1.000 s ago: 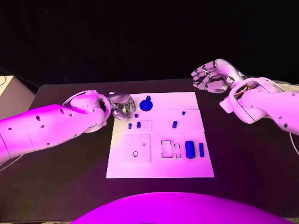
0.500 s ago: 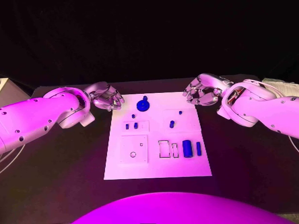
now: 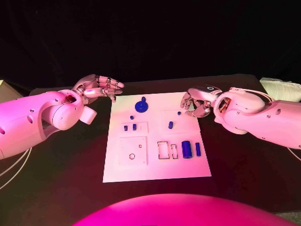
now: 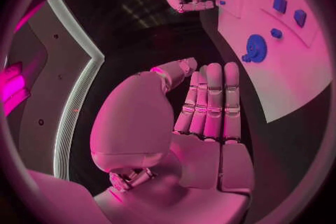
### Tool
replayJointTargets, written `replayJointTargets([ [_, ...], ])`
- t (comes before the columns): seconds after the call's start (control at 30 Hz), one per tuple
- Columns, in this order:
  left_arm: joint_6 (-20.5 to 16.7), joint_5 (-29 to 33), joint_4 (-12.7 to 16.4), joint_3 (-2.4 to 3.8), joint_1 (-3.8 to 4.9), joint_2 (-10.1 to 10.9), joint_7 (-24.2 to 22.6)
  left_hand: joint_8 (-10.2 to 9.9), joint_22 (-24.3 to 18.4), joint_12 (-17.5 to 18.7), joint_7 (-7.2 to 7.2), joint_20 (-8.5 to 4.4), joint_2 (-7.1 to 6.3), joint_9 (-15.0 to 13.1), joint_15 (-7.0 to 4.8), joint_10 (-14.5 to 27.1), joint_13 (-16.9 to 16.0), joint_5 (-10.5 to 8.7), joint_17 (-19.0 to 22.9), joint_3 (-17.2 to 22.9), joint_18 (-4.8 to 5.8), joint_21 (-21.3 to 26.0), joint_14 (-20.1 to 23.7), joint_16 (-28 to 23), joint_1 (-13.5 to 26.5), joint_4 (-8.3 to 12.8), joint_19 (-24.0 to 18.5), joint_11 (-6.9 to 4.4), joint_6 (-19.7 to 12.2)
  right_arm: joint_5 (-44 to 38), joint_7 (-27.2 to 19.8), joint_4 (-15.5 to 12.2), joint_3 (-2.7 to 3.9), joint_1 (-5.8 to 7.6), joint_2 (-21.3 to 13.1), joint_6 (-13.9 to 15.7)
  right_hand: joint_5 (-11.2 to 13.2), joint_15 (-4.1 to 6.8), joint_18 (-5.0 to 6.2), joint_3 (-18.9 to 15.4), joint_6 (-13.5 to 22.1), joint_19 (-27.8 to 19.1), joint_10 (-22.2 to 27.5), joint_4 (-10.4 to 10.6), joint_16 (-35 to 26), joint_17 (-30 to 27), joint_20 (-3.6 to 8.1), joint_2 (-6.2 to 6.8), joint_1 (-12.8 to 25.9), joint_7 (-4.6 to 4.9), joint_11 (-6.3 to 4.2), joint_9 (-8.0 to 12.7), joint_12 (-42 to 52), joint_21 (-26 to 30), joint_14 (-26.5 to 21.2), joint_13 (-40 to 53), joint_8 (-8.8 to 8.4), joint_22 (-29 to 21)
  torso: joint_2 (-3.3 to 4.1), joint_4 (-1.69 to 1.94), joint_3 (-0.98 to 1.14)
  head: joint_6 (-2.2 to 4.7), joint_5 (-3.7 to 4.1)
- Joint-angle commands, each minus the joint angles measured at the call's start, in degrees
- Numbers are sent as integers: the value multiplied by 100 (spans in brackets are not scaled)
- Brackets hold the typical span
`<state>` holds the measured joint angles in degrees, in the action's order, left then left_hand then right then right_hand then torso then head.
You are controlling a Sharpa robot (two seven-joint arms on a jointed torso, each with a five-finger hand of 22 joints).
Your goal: Assemble the parts on the task board
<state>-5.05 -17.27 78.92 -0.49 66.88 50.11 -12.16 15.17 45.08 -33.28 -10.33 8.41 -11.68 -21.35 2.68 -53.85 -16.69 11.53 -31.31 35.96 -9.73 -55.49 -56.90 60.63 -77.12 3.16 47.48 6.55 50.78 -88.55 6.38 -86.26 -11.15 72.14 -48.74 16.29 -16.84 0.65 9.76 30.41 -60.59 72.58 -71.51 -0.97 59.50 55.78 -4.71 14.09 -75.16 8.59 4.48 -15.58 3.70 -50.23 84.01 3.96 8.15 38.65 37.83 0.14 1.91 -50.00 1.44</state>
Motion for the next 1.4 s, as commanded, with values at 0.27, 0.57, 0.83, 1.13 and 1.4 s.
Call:
replayJointTargets([
  [0.27, 188, 616, 129, 6, 6, 51, -410, 33, -21, -45, -14, -7, 50, 7, 1, 59, 11, 22, 20, -46, -80, 48, 56, -51, 6, -8, -37, 0, -15, -634, 490, 78, -16, -103, 178, -17, -14, -64, -101, 66, 115, 66, 282, 83, 276, 179, -35, 120, 69, 43, 64, -14, -26, -104, 93, -30, -98, 140, 1, 7, 6, 0, 21],
  [0.57, 211, 616, 134, 6, 6, 63, -404, 37, -32, -54, -15, -6, 52, 8, 3, 68, 15, 19, 33, -55, -80, 66, 63, -70, 7, -6, -38, 1, -16, -612, 464, 182, -27, -176, 359, -25, -18, -78, -130, 81, 99, 136, 326, 142, 486, 358, -49, 93, 82, 46, 72, -32, -1, -253, 121, -17, -98, 337, 1, 5, 6, 0, 9],
  [0.83, 212, 590, 145, 5, 7, 89, -374, 43, -69, -76, -32, 3, 55, 17, 17, 119, 34, 18, 81, -82, -77, 126, 107, -142, -2, 6, -49, 18, -35, -589, 422, 314, -31, -301, 530, 13, -26, -70, -183, 156, 36, 257, 252, 171, 695, 525, -53, 29, 29, 47, 60, -67, 21, -521, 146, 0, -68, 674, 4, 5, 4, 0, -9],
  [1.13, 241, 567, 163, 5, 7, 98, -346, 41, -75, -80, -36, 5, 55, 20, 20, 127, 37, 18, 88, -87, -77, 136, 113, -152, -1, 7, -50, 22, -44, -586, 395, 427, -31, -346, 636, 15, 218, -18, -218, 371, -107, 334, 78, 172, 902, 656, -49, -58, -81, 0, 8, -148, 38, -767, 127, 18, 12, 979, -2, -3, 6, 0, -25],
  [1.4, 268, 544, 178, 5, 7, 106, -321, 39, -81, -85, -39, 7, 59, 22, 22, 133, 40, 19, 95, -90, -77, 145, 117, -161, -4, 8, -51, 24, -52, -596, 416, 443, -31, -370, 674, -46, 407, 49, -236, 521, -305, 348, -178, 124, 969, 656, 3, -231, -189, -83, -80, -267, 71, -915, 96, 62, 150, 1173, -2, -1, 4, 0, -26],
])
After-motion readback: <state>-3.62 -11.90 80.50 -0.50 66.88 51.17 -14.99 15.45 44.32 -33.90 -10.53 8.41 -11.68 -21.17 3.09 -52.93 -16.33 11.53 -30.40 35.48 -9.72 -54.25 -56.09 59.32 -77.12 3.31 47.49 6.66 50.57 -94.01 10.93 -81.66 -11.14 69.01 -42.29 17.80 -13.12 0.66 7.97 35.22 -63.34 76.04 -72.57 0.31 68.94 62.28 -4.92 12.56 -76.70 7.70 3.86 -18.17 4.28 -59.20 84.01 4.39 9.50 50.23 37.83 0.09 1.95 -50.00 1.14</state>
